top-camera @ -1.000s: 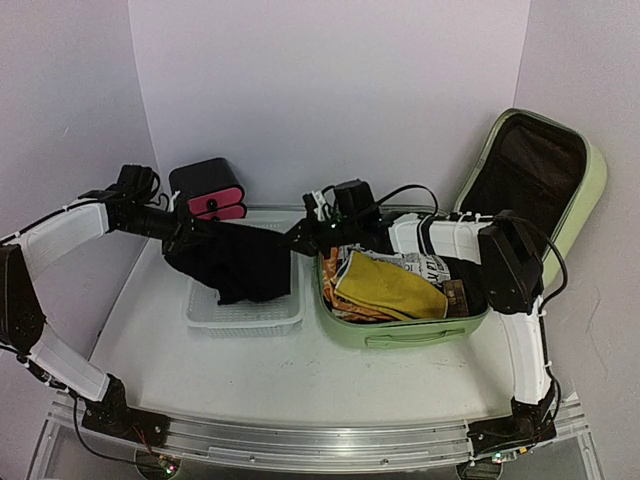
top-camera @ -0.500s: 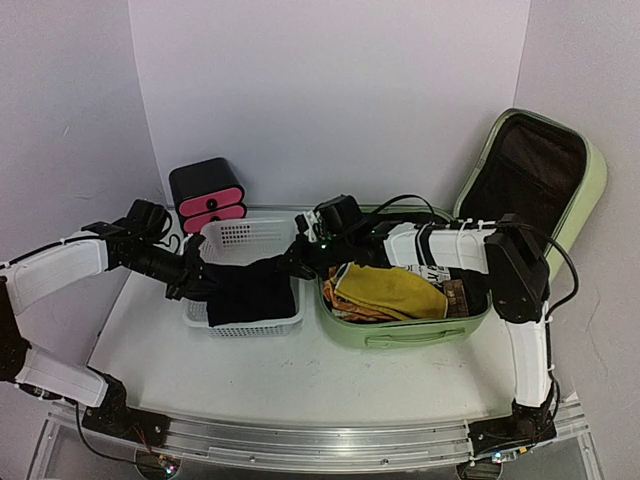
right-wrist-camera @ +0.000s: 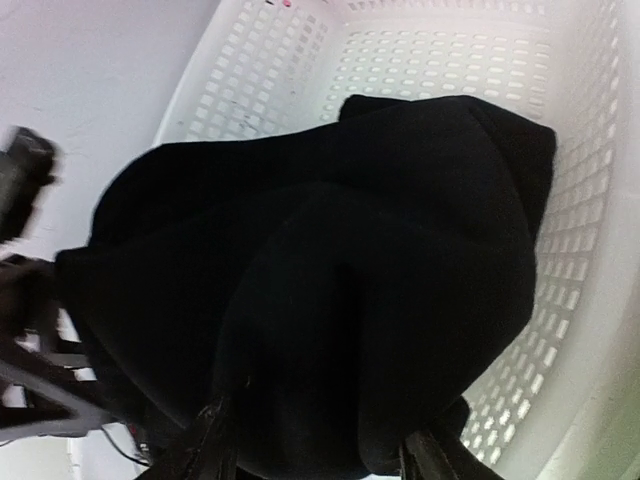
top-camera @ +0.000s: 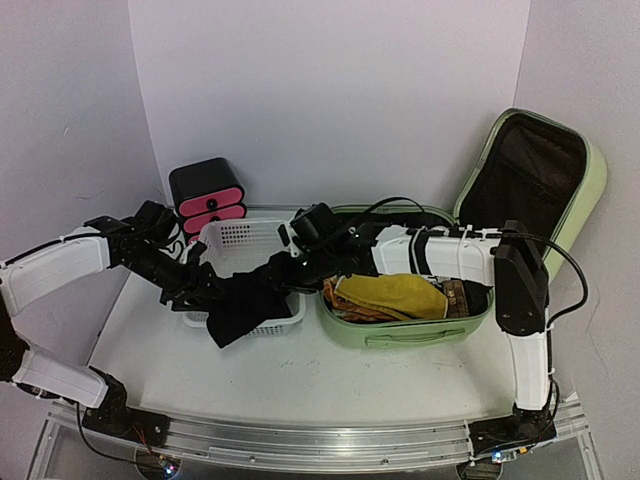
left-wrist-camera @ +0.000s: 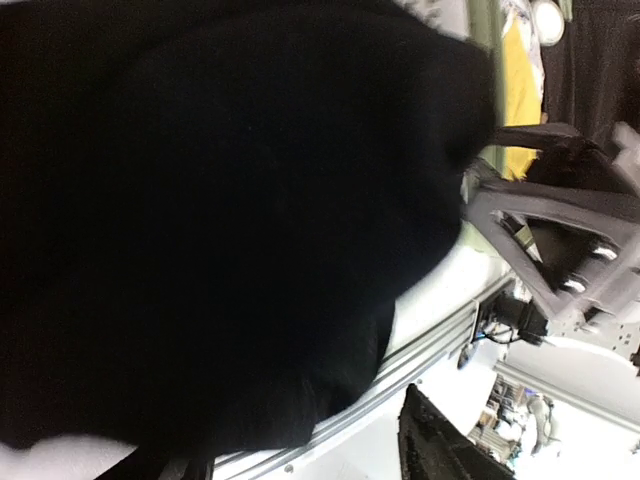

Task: Open, take out, and arrange the luggage
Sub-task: Place the clothes in the bin, then adjust the clothes in the bin.

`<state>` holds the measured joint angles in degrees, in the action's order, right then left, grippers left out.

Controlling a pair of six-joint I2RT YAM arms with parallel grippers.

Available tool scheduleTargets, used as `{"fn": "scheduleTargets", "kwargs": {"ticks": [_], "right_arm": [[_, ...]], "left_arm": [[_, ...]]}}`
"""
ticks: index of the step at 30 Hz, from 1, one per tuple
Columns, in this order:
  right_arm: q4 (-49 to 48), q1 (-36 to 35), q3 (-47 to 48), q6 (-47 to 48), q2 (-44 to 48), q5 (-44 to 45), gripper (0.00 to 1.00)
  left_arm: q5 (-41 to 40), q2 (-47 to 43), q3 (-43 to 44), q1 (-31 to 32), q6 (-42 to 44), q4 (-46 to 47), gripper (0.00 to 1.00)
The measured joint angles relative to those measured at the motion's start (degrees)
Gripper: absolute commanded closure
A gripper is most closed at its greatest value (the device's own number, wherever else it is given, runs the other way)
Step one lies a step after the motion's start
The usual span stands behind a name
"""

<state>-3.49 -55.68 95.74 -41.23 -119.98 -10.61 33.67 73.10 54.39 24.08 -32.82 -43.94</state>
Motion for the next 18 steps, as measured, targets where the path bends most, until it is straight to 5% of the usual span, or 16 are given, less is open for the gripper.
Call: {"fn": "scheduleTargets", "kwargs": {"ticks": [9,18], "right_arm": [[5.84,0.42,7.63,6.01,0.00,7.54,0.12],[7.80,0.46,24.06,10.05,-6.45,10.25,0.11]], "left_arm": [[-9.99,-7.13,10.14,-0.04,2.91,-11.56,0.23],[-15.41,-4.50,10.34,-1.44,1.36,-14.56,0.15]]}}
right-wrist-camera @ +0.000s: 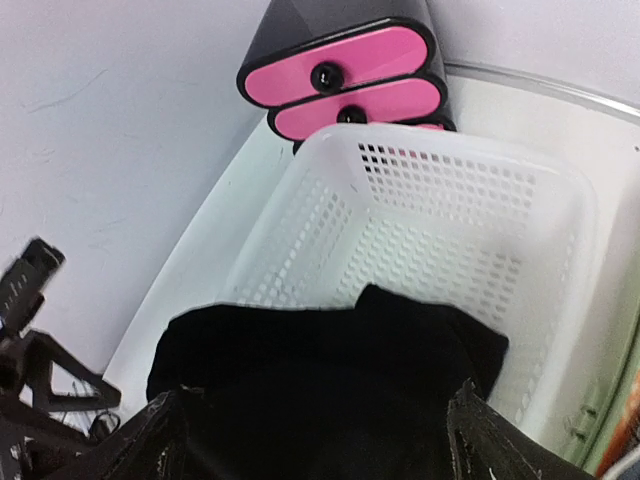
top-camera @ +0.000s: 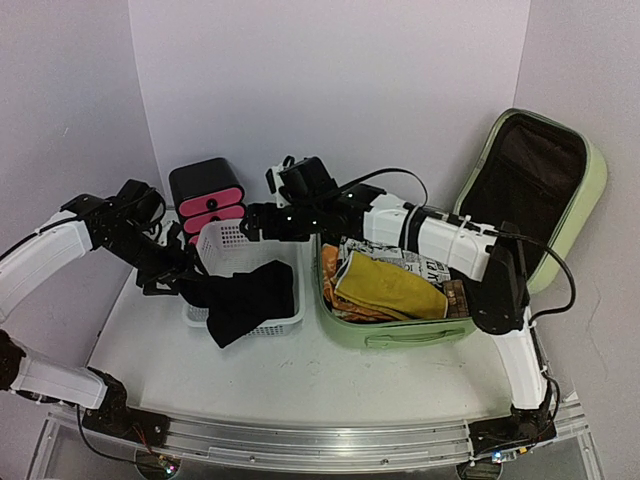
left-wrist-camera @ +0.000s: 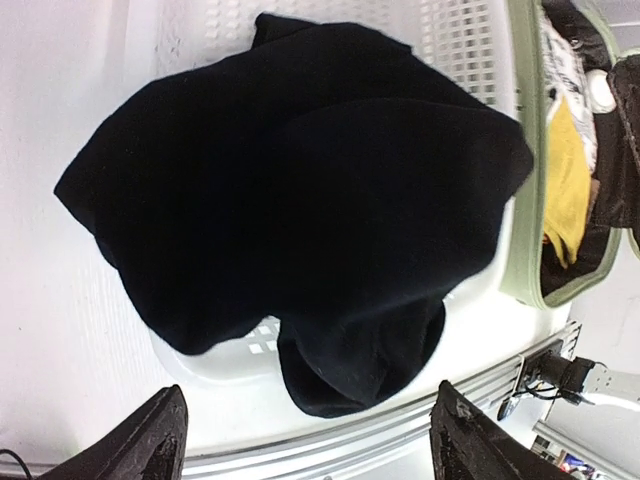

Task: Open, take out, and arrange the luggage
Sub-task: Adjust the clothes in the bin.

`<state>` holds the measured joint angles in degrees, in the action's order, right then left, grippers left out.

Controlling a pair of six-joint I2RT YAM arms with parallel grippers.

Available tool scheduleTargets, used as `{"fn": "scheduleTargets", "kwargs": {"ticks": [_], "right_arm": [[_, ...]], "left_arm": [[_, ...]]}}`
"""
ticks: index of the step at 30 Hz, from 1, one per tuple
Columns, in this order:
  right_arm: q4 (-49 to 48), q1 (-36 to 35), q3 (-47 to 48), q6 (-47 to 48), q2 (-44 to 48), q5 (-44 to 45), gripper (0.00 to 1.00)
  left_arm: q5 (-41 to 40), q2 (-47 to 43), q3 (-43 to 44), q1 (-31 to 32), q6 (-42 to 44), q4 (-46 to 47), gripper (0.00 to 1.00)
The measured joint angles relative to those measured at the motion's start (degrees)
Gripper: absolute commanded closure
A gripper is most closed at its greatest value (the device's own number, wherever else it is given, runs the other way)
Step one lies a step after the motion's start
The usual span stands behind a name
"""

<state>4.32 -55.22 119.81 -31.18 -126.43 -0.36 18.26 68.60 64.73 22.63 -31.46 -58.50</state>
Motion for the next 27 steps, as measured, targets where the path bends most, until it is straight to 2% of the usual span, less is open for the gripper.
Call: {"fn": "scheduleTargets", "kwargs": {"ticks": [5,10,12,13,20,27], "right_arm": [[1.86,0.00,7.50,1.40,-9.31,-0.39,0.11],[7.04,-0.28,8.39,1.73,-14.60,0.17,0.11],[8.24,-0.68,8.24,2.16,-14.80,1.18,0.14],[8.61,-0.94,8.24,2.27,-14.78,1.57,0.18],[11.06,-2.54,8.96,2.60,-15.21,2.67,0.72],[10.38,-2.73,12.22,2.58,-16.70,4.02,0.95]], "left_arm": [[0.28,4.17,-0.02,-0.07,-2.08,2.29,0.16],[0.81,5.77,-0.09,-0.07,-4.17,5.81,0.17],[1.09,6.64,-0.20,-0.07,-4.70,7.19,0.19],[1.16,7.30,-0.35,-0.07,-4.98,8.09,0.21],[1.11,12.70,-1.97,-0.07,-6.54,13.31,0.43],[-0.48,14.32,-3.56,-0.09,-6.75,16.61,0.76]]}}
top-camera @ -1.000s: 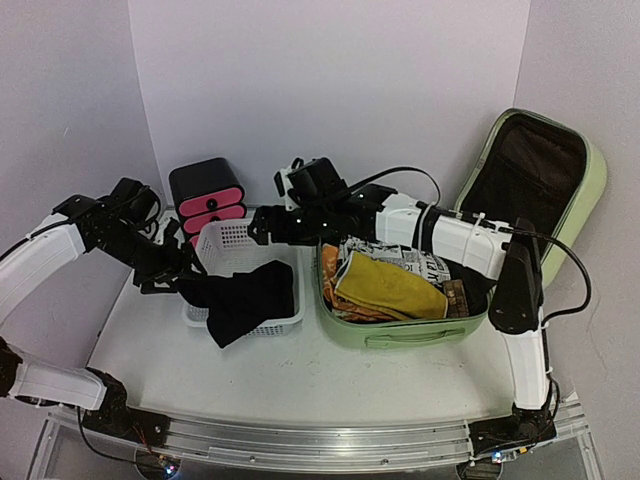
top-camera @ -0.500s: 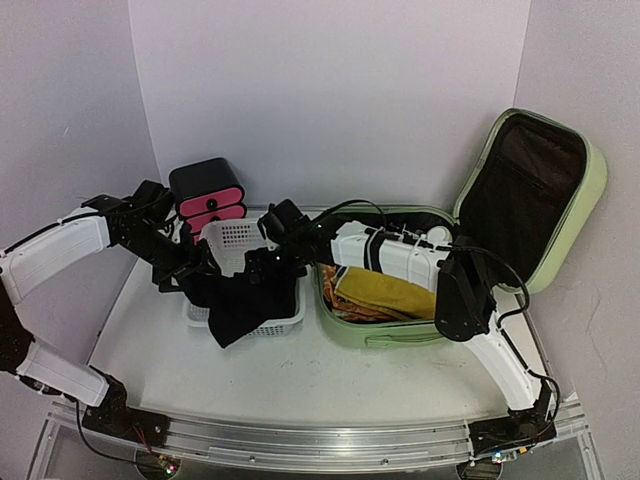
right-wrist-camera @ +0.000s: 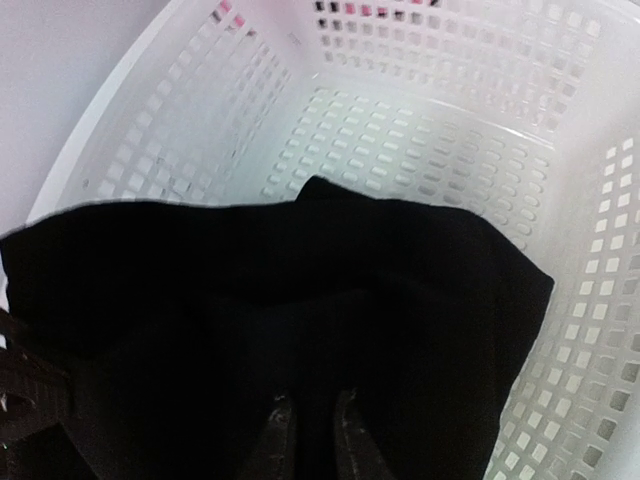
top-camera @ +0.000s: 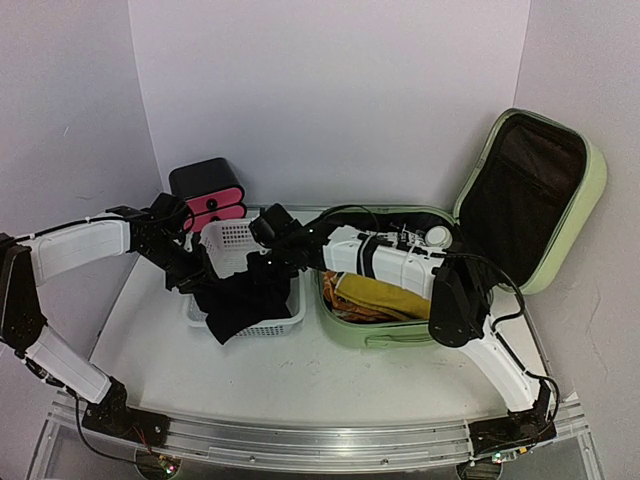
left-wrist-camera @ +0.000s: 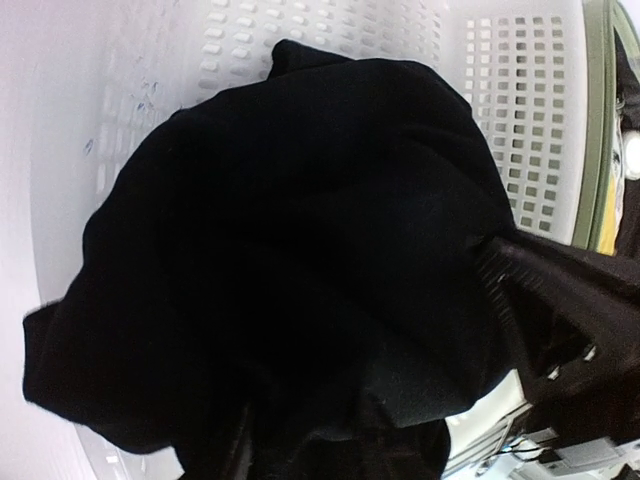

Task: Open, take out, and arrange the luggage
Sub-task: Adjust the clothes in the bin.

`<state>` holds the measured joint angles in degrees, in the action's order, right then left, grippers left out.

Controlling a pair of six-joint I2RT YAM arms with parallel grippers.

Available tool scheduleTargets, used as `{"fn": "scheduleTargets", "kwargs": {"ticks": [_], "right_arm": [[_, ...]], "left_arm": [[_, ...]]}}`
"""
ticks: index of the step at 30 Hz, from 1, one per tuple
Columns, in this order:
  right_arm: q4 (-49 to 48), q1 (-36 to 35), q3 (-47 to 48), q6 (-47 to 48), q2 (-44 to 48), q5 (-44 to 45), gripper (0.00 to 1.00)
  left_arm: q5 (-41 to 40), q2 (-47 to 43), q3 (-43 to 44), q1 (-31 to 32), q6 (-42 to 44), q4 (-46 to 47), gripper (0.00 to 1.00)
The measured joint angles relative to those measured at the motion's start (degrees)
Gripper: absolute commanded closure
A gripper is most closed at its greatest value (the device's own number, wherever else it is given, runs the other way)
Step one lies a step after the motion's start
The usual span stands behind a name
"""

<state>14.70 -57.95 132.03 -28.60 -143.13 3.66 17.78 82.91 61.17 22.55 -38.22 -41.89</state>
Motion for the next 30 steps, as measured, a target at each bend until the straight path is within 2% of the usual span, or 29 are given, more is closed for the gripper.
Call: {"fn": "scheduleTargets", "kwargs": {"ticks": [2,5,7,14,19,24,30], "right_arm": [[-1.05,0.00,-0.59,-0.24,0.22,1.66,1.00],[-2.95,0.02,-3.43,-0.85,1.86,4.79,1.00],[-4.57,0.04,-5.92,-1.18,3.41,6.75,1.00],[-10.16,-0.07,-12.61,-2.78,8.59,11.15,1.00],[-13.55,-0.33,-15.78,-4.26,9.51,13.92,1.00],[-15.65,-0.26,-17.64,-5.79,9.18,17.44,0.91],[-16.15,-0.24,-17.44,-4.72,8.55,20.41,0.89]], "left_arm": [[-0.44,0.13,-0.74,0.02,0.24,1.57,0.82],[-1.86,1.01,-1.33,0.02,0.92,4.39,0.96],[-3.23,2.05,-1.33,0.02,1.73,6.51,1.00],[-7.74,8.07,2.12,0.48,7.69,13.53,1.00],[-9.49,9.14,2.91,0.63,11.87,18.40,1.00],[-9.64,11.45,2.97,0.63,14.47,21.64,1.00],[-10.67,13.51,2.32,-0.24,14.19,21.00,1.00]]}}
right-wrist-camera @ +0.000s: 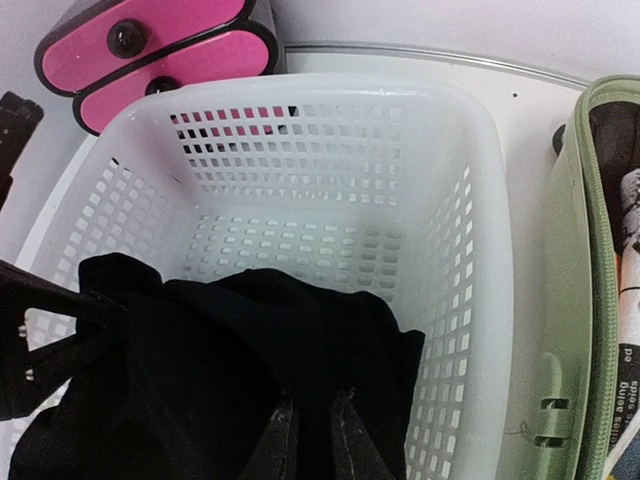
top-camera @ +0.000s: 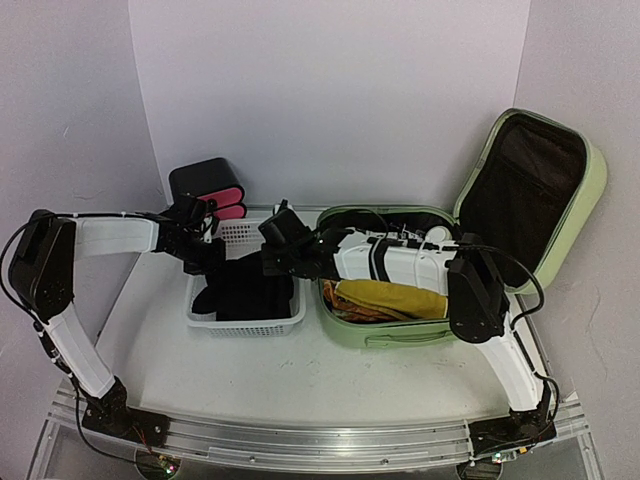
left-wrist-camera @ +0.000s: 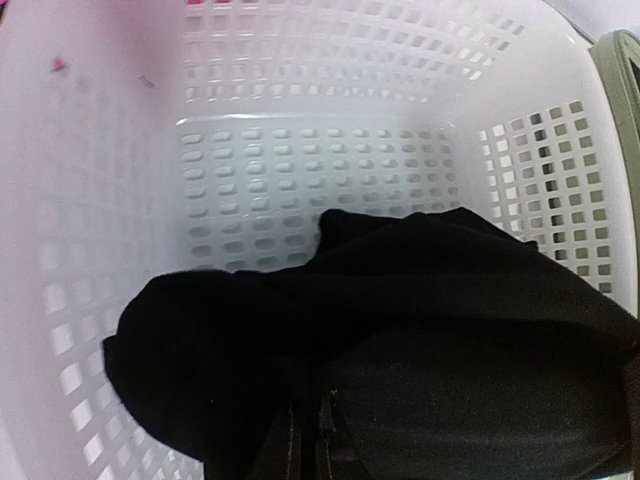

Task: Open, take out, and arrange the luggage
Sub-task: Adjust the clothes in the bin.

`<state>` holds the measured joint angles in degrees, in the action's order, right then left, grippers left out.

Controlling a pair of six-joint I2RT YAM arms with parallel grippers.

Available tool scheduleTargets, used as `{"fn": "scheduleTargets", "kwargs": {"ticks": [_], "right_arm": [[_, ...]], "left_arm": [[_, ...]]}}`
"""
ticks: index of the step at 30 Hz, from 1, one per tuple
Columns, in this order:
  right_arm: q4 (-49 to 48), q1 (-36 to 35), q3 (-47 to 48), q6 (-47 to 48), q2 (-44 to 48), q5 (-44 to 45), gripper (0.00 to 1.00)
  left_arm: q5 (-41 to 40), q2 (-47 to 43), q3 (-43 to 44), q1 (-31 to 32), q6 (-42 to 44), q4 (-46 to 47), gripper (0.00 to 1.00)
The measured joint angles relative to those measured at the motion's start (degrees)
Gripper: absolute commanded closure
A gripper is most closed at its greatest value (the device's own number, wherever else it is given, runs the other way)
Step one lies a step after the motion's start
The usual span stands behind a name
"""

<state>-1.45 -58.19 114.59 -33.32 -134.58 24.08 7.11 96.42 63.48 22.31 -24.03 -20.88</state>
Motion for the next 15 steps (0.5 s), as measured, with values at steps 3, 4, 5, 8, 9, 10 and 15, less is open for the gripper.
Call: {"fn": "scheduleTargets", "kwargs": {"ticks": [3,4,5,8,9,10,15], "right_arm": [[0.00,0.00,1.84,1.81,-1.05,1.55,0.89],[-0.15,0.00,2.58,2.25,-1.51,2.03,0.87],[-0.26,0.04,3.26,2.69,-2.03,2.34,0.80],[-0.42,0.31,4.81,3.67,-3.48,2.80,0.62],[-0.39,0.46,5.07,4.15,-3.91,2.93,0.59],[-0.26,0.68,5.09,4.61,-4.11,3.04,0.57],[0.17,1.49,5.03,6.80,-3.89,3.41,0.48]], "left_arm": [[-1.95,-2.12,-2.19,-0.28,-0.35,-0.11,1.00],[-2.73,-2.95,-3.02,-0.28,-0.46,-0.07,1.00],[-3.41,-3.72,-3.80,-0.33,-0.50,-0.07,1.00],[-5.75,-4.92,-5.33,-0.46,-0.50,-0.13,0.88],[-6.32,-4.96,-5.42,-0.55,-0.39,-0.13,0.79],[-6.80,-4.92,-5.42,-0.61,-0.09,-0.13,0.70],[-7.87,-6.73,-5.49,-0.09,2.25,0.63,0.41]]}}
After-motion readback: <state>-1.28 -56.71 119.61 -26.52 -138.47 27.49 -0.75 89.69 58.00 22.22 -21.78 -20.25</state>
